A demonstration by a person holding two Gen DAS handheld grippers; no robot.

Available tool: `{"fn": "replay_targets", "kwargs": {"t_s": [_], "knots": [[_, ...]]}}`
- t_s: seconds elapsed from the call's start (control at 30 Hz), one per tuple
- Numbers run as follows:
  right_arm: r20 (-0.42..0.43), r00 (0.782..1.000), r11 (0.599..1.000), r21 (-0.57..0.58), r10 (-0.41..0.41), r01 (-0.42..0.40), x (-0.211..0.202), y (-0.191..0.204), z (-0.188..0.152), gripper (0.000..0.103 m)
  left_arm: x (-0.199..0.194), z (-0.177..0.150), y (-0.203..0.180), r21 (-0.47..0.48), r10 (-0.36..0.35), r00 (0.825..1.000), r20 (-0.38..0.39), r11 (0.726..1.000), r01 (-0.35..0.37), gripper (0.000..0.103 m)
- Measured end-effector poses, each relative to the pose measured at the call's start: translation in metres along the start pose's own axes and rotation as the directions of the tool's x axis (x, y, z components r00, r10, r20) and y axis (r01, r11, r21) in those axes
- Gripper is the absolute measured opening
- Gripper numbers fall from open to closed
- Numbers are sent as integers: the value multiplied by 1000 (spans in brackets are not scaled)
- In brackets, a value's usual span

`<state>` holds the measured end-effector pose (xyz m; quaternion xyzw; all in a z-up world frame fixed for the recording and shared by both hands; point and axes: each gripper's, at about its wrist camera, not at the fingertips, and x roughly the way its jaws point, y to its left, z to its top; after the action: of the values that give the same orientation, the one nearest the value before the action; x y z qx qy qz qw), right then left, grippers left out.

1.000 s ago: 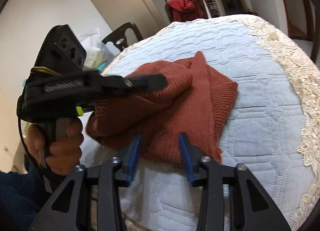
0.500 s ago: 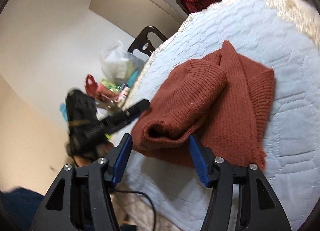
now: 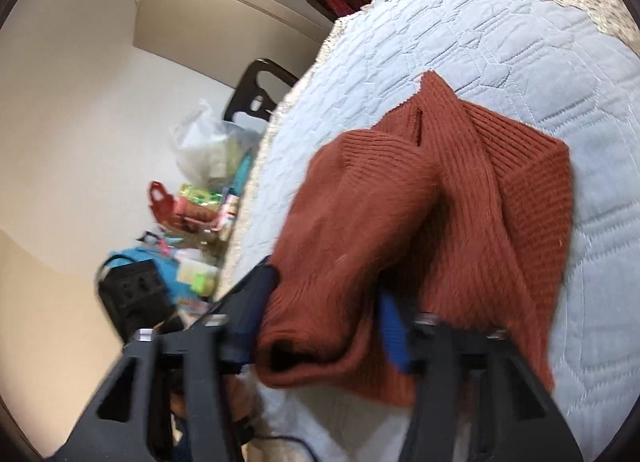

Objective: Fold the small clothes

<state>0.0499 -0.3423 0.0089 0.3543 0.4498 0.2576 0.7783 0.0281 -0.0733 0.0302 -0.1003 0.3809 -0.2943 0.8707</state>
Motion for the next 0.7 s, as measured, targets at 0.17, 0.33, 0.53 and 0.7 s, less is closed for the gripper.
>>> {"fn": "replay_targets", "kwargs": {"t_s": [0.17,0.33,0.53,0.7], "knots": [[66,997,996,-72,-50,55,-20,4,1,15,-1,5,-9,24,-12,1000,-1,1000,12,40],[157,983,985,-133,-92,113,-50,3,0,15,8,2,-27,95,-44,999,-17,994,45,40],[155,979,988,-62,-129,140,-56,-35,-15,13,8,-1,-37,140,-35,999,-16,989,37,40],[162,975,980,-108,-149,168,-55,-21,-11,11,3,5,-34,126,-31,999,-13,991,33,41]]}}
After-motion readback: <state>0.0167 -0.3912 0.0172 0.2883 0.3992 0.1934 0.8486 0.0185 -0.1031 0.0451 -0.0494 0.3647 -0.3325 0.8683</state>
